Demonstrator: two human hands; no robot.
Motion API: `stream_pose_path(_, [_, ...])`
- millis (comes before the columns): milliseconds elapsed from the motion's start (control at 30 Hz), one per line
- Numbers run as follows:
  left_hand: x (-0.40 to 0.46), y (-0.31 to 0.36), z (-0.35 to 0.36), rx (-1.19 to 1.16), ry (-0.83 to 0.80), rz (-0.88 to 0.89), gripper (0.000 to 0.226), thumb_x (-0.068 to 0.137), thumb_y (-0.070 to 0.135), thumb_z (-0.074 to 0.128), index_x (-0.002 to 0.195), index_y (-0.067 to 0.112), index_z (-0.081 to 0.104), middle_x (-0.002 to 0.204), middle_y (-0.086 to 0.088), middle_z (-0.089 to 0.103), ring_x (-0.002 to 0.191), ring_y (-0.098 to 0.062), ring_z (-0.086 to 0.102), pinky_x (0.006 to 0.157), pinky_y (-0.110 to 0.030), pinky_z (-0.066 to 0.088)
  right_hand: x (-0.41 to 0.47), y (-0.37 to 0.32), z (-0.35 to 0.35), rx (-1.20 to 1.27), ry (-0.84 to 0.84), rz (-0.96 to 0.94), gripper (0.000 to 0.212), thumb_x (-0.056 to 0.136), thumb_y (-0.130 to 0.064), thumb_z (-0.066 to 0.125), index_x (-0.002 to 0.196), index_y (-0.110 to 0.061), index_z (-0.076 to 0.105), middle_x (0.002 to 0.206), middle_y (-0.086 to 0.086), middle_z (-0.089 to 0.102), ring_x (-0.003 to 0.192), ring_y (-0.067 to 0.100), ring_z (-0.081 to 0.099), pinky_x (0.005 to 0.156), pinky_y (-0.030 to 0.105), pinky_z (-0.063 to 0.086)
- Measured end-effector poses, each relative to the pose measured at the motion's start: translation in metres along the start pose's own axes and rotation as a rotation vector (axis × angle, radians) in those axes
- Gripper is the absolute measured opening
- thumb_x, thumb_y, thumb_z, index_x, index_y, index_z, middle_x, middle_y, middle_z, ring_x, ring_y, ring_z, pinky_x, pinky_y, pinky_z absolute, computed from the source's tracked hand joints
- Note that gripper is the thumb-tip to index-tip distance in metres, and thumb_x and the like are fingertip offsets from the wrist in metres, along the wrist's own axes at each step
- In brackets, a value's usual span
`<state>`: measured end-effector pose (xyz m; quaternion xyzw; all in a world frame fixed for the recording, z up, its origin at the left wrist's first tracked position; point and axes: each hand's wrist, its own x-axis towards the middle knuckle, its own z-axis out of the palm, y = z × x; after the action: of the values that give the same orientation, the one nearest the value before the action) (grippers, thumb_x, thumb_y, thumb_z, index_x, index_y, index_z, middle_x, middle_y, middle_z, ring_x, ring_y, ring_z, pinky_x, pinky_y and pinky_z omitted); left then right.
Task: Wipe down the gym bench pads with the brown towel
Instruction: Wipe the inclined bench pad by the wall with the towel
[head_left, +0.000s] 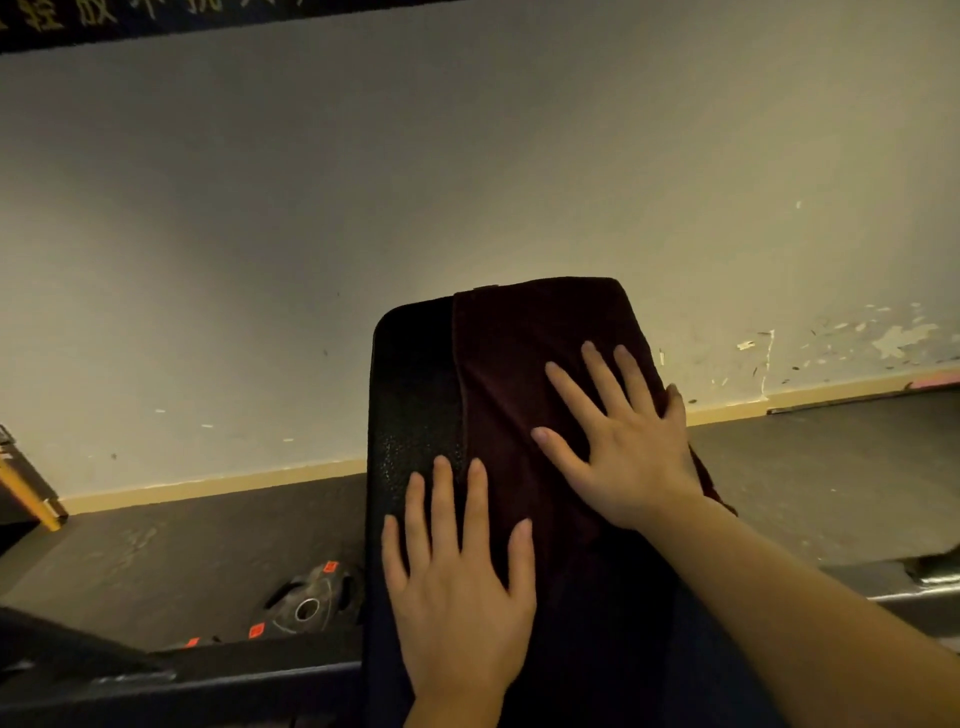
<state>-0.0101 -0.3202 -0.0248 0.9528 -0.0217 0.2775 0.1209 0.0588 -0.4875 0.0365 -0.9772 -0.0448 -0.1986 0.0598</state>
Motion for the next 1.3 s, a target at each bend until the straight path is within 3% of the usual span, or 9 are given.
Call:
stream_pose_path(400, [0.012,0.004,0.010,0.204,0.006,0.046,0.061,0.102,0.056,0.007,0.147,0.028,0.039,0.150,-0.009,0.047,0.139,-0.031,0.034,0.105,-0.058,0.024,0.025,0.010,-0.009,0.115,0.036,-0.055,0.073,0.087,-0.068,-0.005,0.154,-0.041,-0.004,0.165,-0.005,-0.012,0.150,0.022,-0.019,0.119,0.060,0.002])
stream_pose_path(533, [0.041,0.021,0.014,0.272,-0.057,-0.074,0.062,0.103,0.055,0.004,0.146,0.032,0.042,0.145,-0.008,0.052,0.136,-0.030,0.038,0.096,-0.070,0.037,0.053,0.015,-0.017,0.167,0.051,-0.125,0.063,0.098,-0.063,0.005,0.156,-0.039,0.002,0.165,-0.003,-0.009,0.150,0.023,-0.017,0.118,0.061,-0.001])
stream_pose_path(567, [0.050,0.030,0.013,0.258,-0.086,-0.116,0.067,0.101,0.058,-0.003,0.149,0.035,0.036,0.150,-0.007,0.047,0.140,-0.029,0.035,0.097,-0.071,0.035,0.061,0.016,-0.019,0.185,0.053,-0.145,0.061,0.100,-0.062,0.009,0.156,-0.038,0.004,0.165,-0.003,-0.008,0.150,0.023,-0.017,0.119,0.060,-0.001])
stream_pose_path(633, [0.066,0.049,0.015,0.229,-0.043,-0.157,0.078,0.079,0.071,-0.029,0.150,0.051,-0.004,0.164,0.002,0.005,0.150,-0.018,0.001,0.114,-0.065,0.012,0.076,0.021,-0.022,0.214,0.060,-0.177,0.060,0.101,-0.060,0.014,0.156,-0.037,0.008,0.166,-0.002,-0.006,0.151,0.023,-0.015,0.119,0.060,0.000])
stream_pose_path(700, [0.072,0.062,0.009,0.175,-0.027,-0.216,0.071,0.061,0.072,-0.033,0.130,0.057,-0.034,0.151,0.014,-0.031,0.140,-0.008,-0.028,0.119,-0.053,-0.008,0.091,0.026,-0.024,0.226,0.075,-0.194,0.059,0.102,-0.058,0.016,0.156,-0.036,0.011,0.166,-0.002,-0.004,0.151,0.023,-0.013,0.118,0.061,0.002])
stream_pose_path(900, [0.073,0.066,0.003,0.215,-0.058,-0.270,0.047,0.100,0.053,0.011,0.131,0.059,-0.024,0.162,0.015,-0.020,0.148,-0.010,-0.022,0.121,-0.046,-0.009,0.094,0.025,-0.019,0.280,0.072,-0.162,0.057,0.104,-0.054,0.014,0.157,-0.033,0.008,0.165,0.003,-0.011,0.150,0.026,-0.016,0.117,0.063,0.004])
stream_pose_path(1000, [0.073,0.063,0.005,0.163,-0.012,-0.254,0.042,0.098,0.056,0.004,0.133,0.058,-0.020,0.163,0.016,-0.014,0.150,-0.009,-0.018,0.122,-0.044,-0.008,0.082,0.024,-0.016,0.350,0.079,-0.116,0.057,0.105,-0.049,0.015,0.157,-0.029,0.005,0.164,0.007,-0.014,0.150,0.026,-0.017,0.118,0.061,0.010])
stream_pose_path(1167, [0.068,0.061,0.005,0.100,0.019,-0.192,0.066,0.073,0.057,-0.010,0.138,0.054,-0.010,0.165,0.014,-0.002,0.151,-0.008,-0.009,0.121,-0.039,-0.007,0.051,0.025,-0.006,0.425,0.191,-0.072,0.056,0.106,-0.044,0.021,0.158,-0.025,0.011,0.165,0.011,-0.008,0.152,0.027,-0.009,0.117,0.058,0.019])
stream_pose_path(1300, [0.053,0.056,0.004,0.138,0.021,-0.128,0.073,0.072,0.064,-0.017,0.143,0.046,-0.009,0.166,0.009,-0.001,0.151,-0.011,-0.007,0.121,-0.035,-0.007,0.016,0.020,0.004,0.435,0.190,0.000,0.056,0.104,-0.047,0.028,0.156,-0.030,0.016,0.165,0.011,-0.002,0.151,0.032,0.000,0.114,0.057,0.028])
